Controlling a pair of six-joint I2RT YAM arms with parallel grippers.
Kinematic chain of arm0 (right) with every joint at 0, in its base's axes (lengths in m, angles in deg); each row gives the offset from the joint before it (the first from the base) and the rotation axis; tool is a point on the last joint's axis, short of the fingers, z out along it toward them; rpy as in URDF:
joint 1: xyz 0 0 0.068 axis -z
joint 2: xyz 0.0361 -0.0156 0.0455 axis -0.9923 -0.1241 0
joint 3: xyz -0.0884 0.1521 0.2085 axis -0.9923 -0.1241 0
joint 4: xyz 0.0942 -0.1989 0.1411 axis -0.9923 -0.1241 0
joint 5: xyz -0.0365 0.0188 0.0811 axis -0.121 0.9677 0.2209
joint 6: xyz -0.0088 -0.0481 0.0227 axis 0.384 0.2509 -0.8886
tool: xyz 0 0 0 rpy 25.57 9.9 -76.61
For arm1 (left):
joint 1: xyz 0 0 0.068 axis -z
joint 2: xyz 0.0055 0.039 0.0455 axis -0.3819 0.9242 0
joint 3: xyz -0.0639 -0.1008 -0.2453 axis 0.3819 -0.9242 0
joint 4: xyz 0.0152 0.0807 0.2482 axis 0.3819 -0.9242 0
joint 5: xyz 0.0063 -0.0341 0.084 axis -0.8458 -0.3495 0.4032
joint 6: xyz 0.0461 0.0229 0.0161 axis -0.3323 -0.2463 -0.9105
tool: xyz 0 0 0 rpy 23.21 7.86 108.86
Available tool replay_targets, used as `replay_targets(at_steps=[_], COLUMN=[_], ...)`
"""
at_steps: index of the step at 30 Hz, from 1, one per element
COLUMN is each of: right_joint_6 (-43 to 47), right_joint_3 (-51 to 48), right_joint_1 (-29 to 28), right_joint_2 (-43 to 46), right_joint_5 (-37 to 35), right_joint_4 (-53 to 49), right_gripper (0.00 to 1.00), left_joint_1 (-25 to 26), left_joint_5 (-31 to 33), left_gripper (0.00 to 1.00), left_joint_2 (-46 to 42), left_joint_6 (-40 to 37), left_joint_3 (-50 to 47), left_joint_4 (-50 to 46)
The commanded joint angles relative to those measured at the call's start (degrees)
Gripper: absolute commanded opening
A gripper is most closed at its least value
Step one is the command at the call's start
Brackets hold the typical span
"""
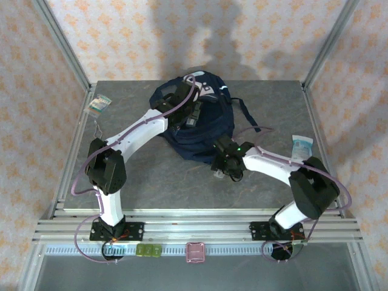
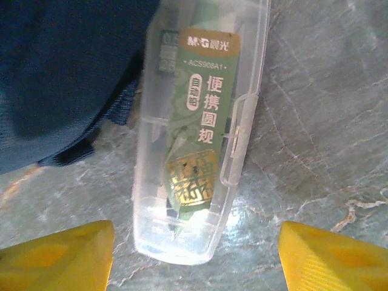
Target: Pack the student bag
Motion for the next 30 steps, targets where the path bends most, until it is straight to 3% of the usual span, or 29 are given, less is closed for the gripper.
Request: replay_targets(at_steps=[1, 6, 8, 10, 12, 19, 24, 30], right_joint_6=[-1.07, -2.03, -2.34, -2.86, -3.41, -3.66, -0.82, 6.58], right_joint_3=[-0.15, -0.09, -0.96, -2.82, -4.88, -9.33, -3.75, 6.71], right_joint_1=[-0.22, -0.22, -0.14, 0.25, 0.86, 4.27, 5.53, 5.58], right_joint_2=[-2.96, -5.59, -4.92, -3.23, -0.60, 14.81, 22.52, 17.82], right_joint_5=[-2.52, -4.58, -4.85, -4.93, -5.20, -8.03, -9.04, 0.45], right_joint_4=[1.51, 2.22, 2.71, 3.15, 2.93, -1.13, -4.48, 1.17], right_gripper=[0.70, 0.64, 0.53, 0.36, 0.28, 0.24, 0.24, 0.25], left_joint_1=[-0.19, -0.18, -0.19, -0.18, -0.18, -0.19, -0.19, -0.19], left_joint_5=[2.07, 1.51, 1.38, 1.54, 1.64, 1.74, 1.39, 0.11], left_gripper=[0.00, 0.00, 0.00, 0.00, 0.00, 0.00, 0.00, 0.00], left_joint_2=[-4.15, -4.15, -4.15, -4.24, -4.32, -4.41, -4.41, -4.32], left_joint_6=[0.73, 1.00, 1.08, 1.00, 0.76, 0.64, 0.90, 1.59], left_joint_3=[0.91, 0.58, 0.50, 0.48, 0.54, 0.20, 0.02, 0.70], left_joint_4=[4.16, 4.66, 4.76, 4.71, 4.84, 5.04, 5.08, 5.24])
